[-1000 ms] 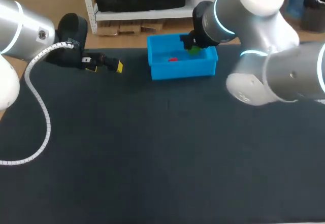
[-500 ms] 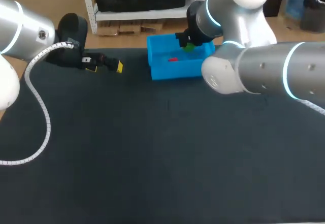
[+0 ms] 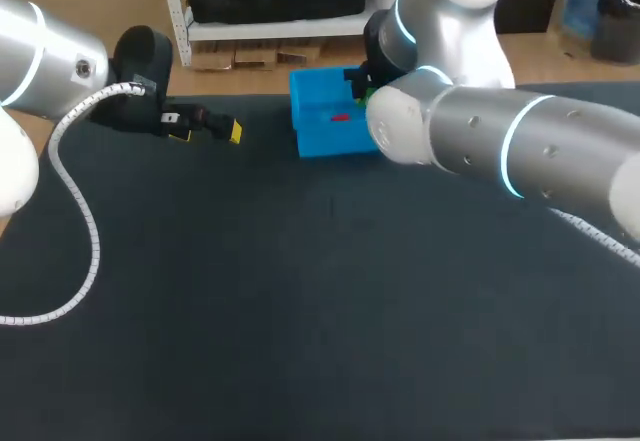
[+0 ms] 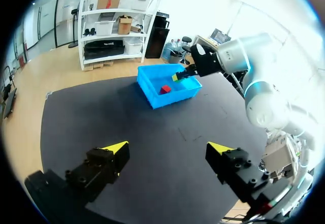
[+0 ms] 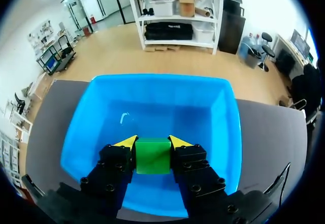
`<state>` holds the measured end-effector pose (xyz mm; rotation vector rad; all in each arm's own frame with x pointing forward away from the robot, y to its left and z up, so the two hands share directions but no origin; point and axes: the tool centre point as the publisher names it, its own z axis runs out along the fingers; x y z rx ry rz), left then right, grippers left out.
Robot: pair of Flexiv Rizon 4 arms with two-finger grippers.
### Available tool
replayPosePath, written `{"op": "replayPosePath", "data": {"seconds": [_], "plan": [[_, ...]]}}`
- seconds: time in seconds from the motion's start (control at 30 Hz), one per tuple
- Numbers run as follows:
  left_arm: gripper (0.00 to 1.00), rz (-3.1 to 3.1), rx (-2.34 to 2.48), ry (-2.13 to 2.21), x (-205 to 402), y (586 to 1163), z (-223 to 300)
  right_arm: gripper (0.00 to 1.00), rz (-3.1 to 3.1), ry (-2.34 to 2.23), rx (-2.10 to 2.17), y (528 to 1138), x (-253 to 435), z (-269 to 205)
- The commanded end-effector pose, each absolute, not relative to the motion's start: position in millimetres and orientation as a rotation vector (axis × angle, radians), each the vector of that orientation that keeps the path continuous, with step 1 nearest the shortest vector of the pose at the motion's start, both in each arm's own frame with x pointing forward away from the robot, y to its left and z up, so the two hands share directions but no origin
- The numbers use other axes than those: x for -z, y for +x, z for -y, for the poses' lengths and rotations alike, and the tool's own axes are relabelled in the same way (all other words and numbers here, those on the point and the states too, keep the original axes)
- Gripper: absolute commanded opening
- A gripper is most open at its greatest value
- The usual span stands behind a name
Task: Use the left arm to pick the red cube and place it into the blue plastic box first, then use the right arm to grasp the green cube and put it into the same blue plastic box after the first action is fully finished.
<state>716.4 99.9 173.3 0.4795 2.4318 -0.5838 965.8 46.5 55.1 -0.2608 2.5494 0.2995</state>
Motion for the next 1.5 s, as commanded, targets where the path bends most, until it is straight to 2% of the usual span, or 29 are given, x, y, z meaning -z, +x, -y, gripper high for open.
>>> {"op": "replayPosePath", "data": {"seconds": [0.03, 0.77, 0.8, 0.83, 0.87, 0.9, 1.5], "plan": [[1.0, -2.429, 0.589, 0.482, -173, 716, -101, 0.0, -2.579, -0.265, -0.296, 976, -53, -46], [1.0, -2.429, 0.589, 0.482, -173, 716, -101, 0.0, -2.655, -0.206, -0.207, 987, -37, -23], [1.0, -2.429, 0.589, 0.482, -173, 716, -101, 0.18, -2.657, -0.207, -0.205, 987, -37, -22], [1.0, -2.429, 0.589, 0.482, -173, 716, -101, 0.49, -2.659, -0.207, -0.205, 986, -37, -22], [1.0, -2.429, 0.589, 0.482, -173, 716, -101, 0.93, -2.663, -0.21, -0.204, 986, -36, -22], [1.0, -2.429, 0.589, 0.482, -173, 716, -101, 1.0, -2.668, -0.207, -0.199, 985, -36, -21], [1.0, -2.429, 0.589, 0.482, -173, 716, -101, 1.0, -2.621, -0.224, -0.249, 956, -79, -13]]}}
